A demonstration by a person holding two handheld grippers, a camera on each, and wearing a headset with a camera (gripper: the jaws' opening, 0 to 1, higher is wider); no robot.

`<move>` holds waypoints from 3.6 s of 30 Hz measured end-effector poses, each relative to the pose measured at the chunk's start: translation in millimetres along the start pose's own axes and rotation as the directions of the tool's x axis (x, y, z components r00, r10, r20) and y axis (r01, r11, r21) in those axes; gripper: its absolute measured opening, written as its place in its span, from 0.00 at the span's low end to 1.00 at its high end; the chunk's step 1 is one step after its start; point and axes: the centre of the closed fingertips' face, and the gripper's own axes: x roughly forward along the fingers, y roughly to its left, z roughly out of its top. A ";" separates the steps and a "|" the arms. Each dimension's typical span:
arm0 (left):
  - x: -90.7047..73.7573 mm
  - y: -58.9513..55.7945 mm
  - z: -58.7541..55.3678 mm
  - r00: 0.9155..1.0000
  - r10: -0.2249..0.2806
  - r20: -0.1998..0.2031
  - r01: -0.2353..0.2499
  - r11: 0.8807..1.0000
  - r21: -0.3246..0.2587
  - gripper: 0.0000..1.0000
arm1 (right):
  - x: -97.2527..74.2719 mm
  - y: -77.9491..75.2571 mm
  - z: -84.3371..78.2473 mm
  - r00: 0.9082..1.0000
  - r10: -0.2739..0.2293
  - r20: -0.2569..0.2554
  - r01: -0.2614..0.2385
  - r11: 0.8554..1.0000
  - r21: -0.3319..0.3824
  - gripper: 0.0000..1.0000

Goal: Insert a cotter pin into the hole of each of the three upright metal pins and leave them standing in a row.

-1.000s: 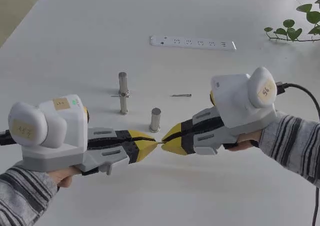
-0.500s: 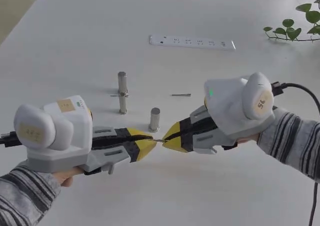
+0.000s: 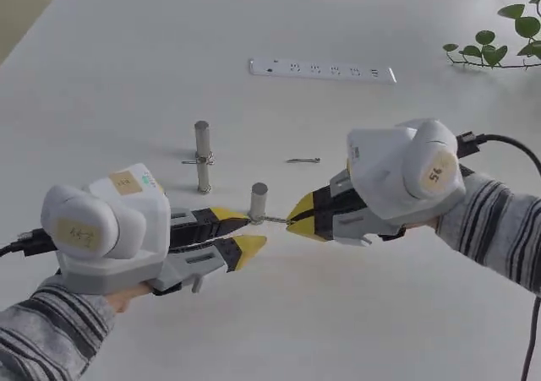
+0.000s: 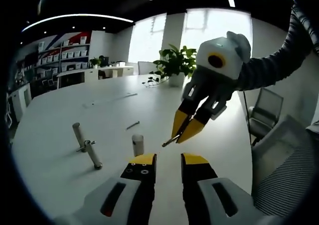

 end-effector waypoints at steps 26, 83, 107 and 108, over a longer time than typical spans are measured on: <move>36.1 54.4 -20.4 0.956 0.292 -0.023 -0.292 0.953 -0.080 0.23 | 12.8 -42.8 -29.3 0.997 -0.045 -0.055 0.046 0.999 0.005 0.00; 59.3 57.6 -32.1 0.939 0.338 -0.064 -0.343 0.928 -0.146 0.10 | 27.3 -38.4 -4.1 0.998 -0.014 -0.057 0.012 0.999 -0.033 0.00; 59.9 58.1 -33.2 0.932 0.356 -0.063 -0.361 0.918 -0.162 0.10 | 23.6 -44.8 3.9 0.999 -0.042 -0.018 0.042 0.999 0.014 0.03; 59.9 58.1 -33.2 0.933 0.356 -0.063 -0.361 0.918 -0.163 0.10 | 22.8 -44.0 4.4 0.999 -0.041 -0.019 0.042 0.999 0.018 0.03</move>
